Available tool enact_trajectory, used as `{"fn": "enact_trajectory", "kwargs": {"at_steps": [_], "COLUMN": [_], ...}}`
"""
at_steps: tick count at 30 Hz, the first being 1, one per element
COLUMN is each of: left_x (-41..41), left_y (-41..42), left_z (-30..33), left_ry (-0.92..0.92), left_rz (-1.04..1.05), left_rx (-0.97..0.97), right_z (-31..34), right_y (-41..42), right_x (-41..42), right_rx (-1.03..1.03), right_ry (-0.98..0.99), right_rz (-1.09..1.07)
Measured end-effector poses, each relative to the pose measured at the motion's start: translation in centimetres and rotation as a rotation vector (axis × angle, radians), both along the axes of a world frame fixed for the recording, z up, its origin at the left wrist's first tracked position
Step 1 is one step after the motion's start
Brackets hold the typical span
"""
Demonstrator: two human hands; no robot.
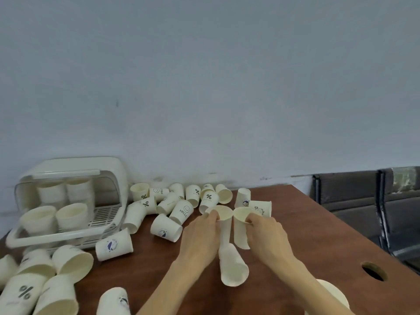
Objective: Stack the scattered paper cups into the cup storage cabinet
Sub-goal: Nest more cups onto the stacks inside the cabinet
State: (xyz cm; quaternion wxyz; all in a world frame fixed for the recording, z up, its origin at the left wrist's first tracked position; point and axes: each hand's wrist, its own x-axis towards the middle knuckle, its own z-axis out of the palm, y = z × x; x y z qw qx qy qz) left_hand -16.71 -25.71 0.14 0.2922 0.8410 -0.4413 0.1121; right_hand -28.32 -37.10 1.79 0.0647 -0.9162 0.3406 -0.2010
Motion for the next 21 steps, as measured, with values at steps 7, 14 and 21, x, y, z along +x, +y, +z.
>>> {"fn": "enact_trajectory", "kwargs": {"at_steps": [7,14,21], "left_x": [1.7,3.6,5.5], "left_y": [5.9,11.4,16.3], "left_z": [0.2,0.3,0.3], "left_ry": [-0.061,-0.085,-0.09], "left_rz": [0.107,0.2,0.303], "left_rx": [-0.066,-0.068,-0.08], "right_z": [0.4,0.2,0.6], "right_y": [3.8,7.4,11.2], "right_x": [2.6,5.1,7.9], "right_rx": [-0.061,-0.017,-0.034], "right_ry": [-0.051,-0.059,-0.082], "right_rz": [0.125,0.203,0.292]}}
